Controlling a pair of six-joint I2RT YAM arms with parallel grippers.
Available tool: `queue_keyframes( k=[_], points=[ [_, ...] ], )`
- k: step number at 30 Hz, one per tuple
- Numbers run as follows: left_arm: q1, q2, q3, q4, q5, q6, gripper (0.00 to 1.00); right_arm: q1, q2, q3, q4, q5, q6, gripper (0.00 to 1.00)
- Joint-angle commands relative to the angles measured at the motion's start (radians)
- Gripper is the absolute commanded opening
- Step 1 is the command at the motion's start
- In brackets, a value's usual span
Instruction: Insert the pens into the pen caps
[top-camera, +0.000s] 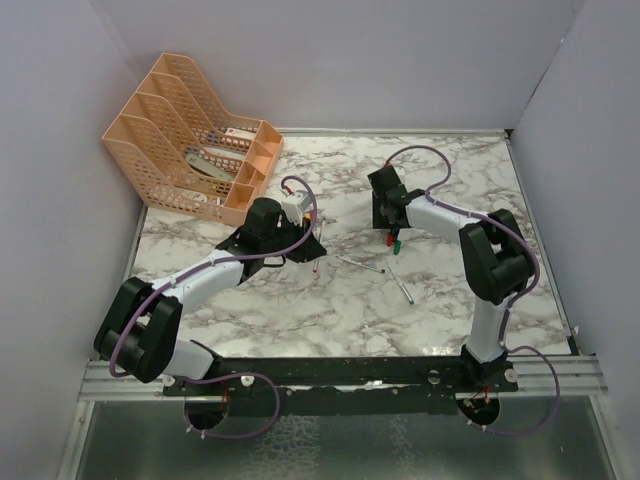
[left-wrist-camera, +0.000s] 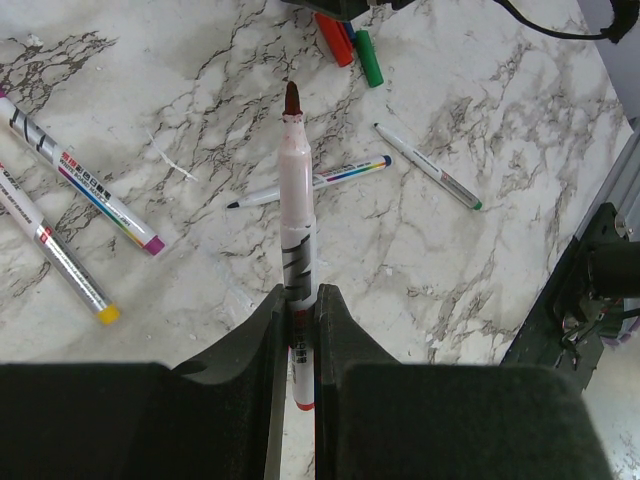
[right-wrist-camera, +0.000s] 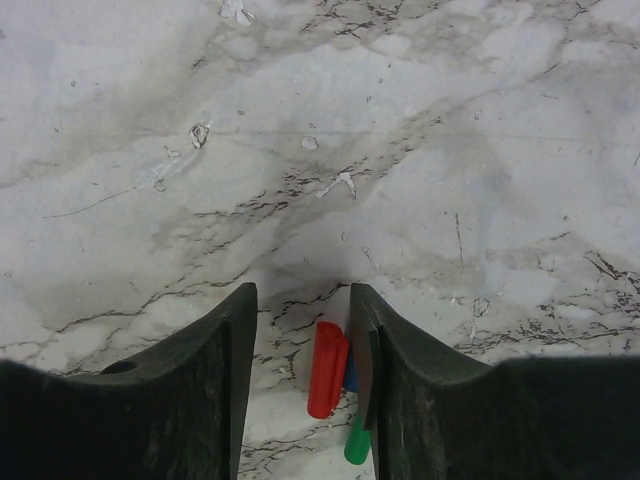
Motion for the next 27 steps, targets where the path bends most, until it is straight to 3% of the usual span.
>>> queue_keyframes(
  k=[1, 27],
  points=[
    [-0.006, 0.002, 0.023, 0.016, 0.016, 0.010, 0.00, -0.011, 0.020, 0.009, 0.036, -0.032, -0.011, 0.42],
    [-0.005, -0.018, 0.025, -0.007, 0.003, 0.020, 0.00, -0.013, -0.056, -0.192, 0.061, -0.105, 0.100, 0.42]
  ],
)
